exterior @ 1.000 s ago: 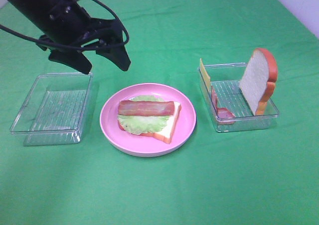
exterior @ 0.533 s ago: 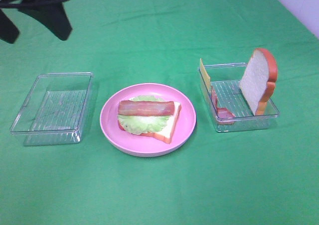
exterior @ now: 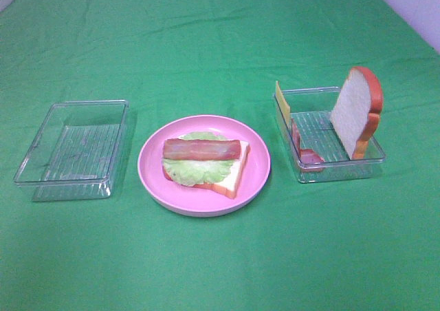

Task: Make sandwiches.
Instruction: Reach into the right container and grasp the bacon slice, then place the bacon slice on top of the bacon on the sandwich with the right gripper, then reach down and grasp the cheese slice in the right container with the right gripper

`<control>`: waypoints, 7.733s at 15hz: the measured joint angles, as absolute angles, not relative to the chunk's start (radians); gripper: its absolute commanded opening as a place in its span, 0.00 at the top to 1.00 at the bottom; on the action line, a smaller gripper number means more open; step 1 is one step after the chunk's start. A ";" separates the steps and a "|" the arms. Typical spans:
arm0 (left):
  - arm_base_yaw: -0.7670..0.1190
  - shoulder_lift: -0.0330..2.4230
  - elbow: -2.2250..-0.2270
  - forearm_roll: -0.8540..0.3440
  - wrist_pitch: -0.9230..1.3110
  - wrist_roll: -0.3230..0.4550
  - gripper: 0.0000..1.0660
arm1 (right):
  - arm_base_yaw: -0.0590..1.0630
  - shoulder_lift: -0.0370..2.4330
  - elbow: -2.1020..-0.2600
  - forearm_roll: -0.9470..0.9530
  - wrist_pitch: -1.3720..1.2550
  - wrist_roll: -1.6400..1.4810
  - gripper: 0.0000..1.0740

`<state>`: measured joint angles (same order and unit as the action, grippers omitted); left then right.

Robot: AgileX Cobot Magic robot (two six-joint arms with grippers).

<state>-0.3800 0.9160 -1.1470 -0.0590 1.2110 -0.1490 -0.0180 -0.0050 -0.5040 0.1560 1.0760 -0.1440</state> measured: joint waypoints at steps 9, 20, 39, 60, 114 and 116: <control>-0.380 0.237 -0.727 -0.059 1.219 -0.115 0.20 | -0.018 -0.005 -0.504 0.156 1.076 -0.144 0.30; -0.380 -0.005 -0.503 -0.064 1.053 0.006 0.20 | -0.018 0.031 -0.508 0.156 1.065 -0.144 0.30; -0.380 -0.005 -0.503 -0.064 1.050 0.008 0.20 | 0.002 1.478 -1.157 0.426 0.942 -0.223 0.39; -0.380 -0.005 -0.503 -0.064 1.050 0.008 0.20 | 0.304 2.090 -1.513 0.274 0.987 0.022 1.00; -0.380 -0.005 -0.503 -0.064 1.048 0.008 0.20 | 0.340 1.958 -1.514 0.133 0.879 0.169 0.39; -0.380 -0.005 -0.503 -0.064 1.048 0.008 0.20 | 0.337 1.958 -1.514 0.124 0.805 0.141 0.43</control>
